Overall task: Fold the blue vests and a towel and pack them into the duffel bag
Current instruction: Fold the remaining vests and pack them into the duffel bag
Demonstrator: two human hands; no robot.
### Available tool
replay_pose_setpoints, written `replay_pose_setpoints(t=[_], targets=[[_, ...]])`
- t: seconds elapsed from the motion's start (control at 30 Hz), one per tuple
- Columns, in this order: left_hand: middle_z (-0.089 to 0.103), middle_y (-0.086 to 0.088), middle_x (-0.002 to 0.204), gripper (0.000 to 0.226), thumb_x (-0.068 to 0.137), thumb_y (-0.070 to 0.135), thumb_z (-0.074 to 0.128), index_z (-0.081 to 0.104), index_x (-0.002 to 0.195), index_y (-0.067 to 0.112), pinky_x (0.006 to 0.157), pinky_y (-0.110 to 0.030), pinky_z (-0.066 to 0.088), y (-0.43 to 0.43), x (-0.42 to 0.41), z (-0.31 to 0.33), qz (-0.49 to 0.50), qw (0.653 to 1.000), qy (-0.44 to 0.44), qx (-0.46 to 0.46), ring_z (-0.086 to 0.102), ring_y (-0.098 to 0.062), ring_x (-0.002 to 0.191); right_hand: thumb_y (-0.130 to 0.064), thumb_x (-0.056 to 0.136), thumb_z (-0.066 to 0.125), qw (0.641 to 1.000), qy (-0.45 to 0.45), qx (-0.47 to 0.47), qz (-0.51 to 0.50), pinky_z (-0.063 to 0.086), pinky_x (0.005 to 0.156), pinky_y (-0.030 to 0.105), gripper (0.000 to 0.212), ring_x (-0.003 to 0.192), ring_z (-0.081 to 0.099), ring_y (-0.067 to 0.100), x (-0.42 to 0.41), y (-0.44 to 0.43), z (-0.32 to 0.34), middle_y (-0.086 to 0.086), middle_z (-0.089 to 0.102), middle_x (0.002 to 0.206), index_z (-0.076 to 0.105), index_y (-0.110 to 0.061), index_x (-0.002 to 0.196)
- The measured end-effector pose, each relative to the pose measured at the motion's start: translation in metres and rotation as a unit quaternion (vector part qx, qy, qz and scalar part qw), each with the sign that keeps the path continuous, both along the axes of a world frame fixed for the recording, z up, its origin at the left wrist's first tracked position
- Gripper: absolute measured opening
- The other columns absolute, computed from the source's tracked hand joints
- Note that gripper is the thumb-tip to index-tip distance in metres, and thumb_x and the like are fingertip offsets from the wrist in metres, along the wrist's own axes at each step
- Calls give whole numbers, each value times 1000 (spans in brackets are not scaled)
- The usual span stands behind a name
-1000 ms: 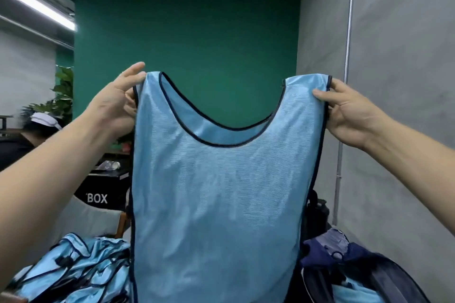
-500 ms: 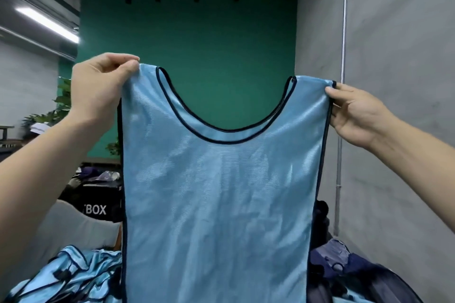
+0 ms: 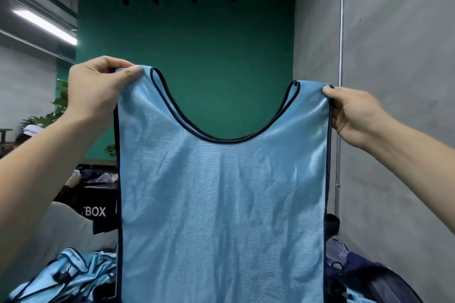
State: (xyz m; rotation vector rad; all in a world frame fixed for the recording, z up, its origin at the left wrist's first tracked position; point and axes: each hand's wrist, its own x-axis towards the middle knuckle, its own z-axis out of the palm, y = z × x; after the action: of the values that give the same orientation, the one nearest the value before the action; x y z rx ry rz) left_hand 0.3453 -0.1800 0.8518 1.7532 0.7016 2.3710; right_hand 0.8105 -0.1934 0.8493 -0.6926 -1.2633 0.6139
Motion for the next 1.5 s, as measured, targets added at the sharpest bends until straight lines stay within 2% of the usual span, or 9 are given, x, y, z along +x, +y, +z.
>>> replay_pose_setpoints(t=[0.2,0.3,0.4,0.5,0.67,0.83,1.1,1.27,1.5], targets=[[76,-7,89,19,81,28,94,82,91,18,78,-24,57,-1,-1,-1,-4,1000,27,-4,68,-13,78,-19,101,72,998,-33,13,-49,55,60,22,13,66,66,12,0,-4,1,-1,74,79,67,-16,89],[75,-18,98,24,78,36,96,83,90,20,82,-31,58,1,-5,1,16,999,35,-2,66,-17,83,-20,100,73,995,-43,38,-85,56,67,26,12,75,65,15,0,-5,2,5,70,90,65,-19,91],[73,-7,92,28,79,42,94,82,89,18,79,-30,54,3,-8,6,49,997,55,-6,63,-12,82,-23,100,73,991,-60,58,-101,54,78,33,11,85,64,18,-1,-5,3,12,62,96,64,-21,94],[71,-2,90,25,88,33,88,77,99,14,79,-26,52,2,-4,8,21,997,67,-33,62,-9,81,-20,102,69,993,-44,51,-100,53,73,31,10,78,64,15,-2,-6,6,6,66,92,62,-19,95],[70,-1,89,17,90,32,86,73,91,21,79,-37,50,-7,-4,16,-33,993,65,-92,62,-17,81,-19,100,74,995,-5,56,-84,56,73,32,10,83,67,17,-4,-11,14,7,69,101,64,-17,102],[68,5,81,15,93,30,82,70,89,22,63,-23,57,-32,-5,29,-105,987,38,-117,64,-8,67,-20,100,74,995,-4,77,-62,51,62,31,15,72,64,14,-3,-24,24,3,67,94,61,-17,106],[71,6,83,23,92,32,83,73,107,16,66,-22,61,-45,-7,35,-101,986,35,-130,68,-7,68,-17,98,77,995,-19,88,-38,53,58,27,24,68,66,11,-5,-32,25,-3,71,91,59,-20,113],[71,7,71,19,91,32,84,72,92,17,62,-24,61,-10,-2,15,-74,982,43,-169,66,-8,60,-17,97,78,997,-32,60,-41,56,60,25,20,70,69,9,-5,-9,9,-5,74,90,63,-20,110],[71,2,82,26,85,44,89,72,83,23,79,-38,57,101,-4,-65,-41,959,67,-272,65,-16,73,-19,92,85,991,-79,-60,-87,61,63,26,33,79,71,16,4,98,-70,9,73,106,68,-8,119]])
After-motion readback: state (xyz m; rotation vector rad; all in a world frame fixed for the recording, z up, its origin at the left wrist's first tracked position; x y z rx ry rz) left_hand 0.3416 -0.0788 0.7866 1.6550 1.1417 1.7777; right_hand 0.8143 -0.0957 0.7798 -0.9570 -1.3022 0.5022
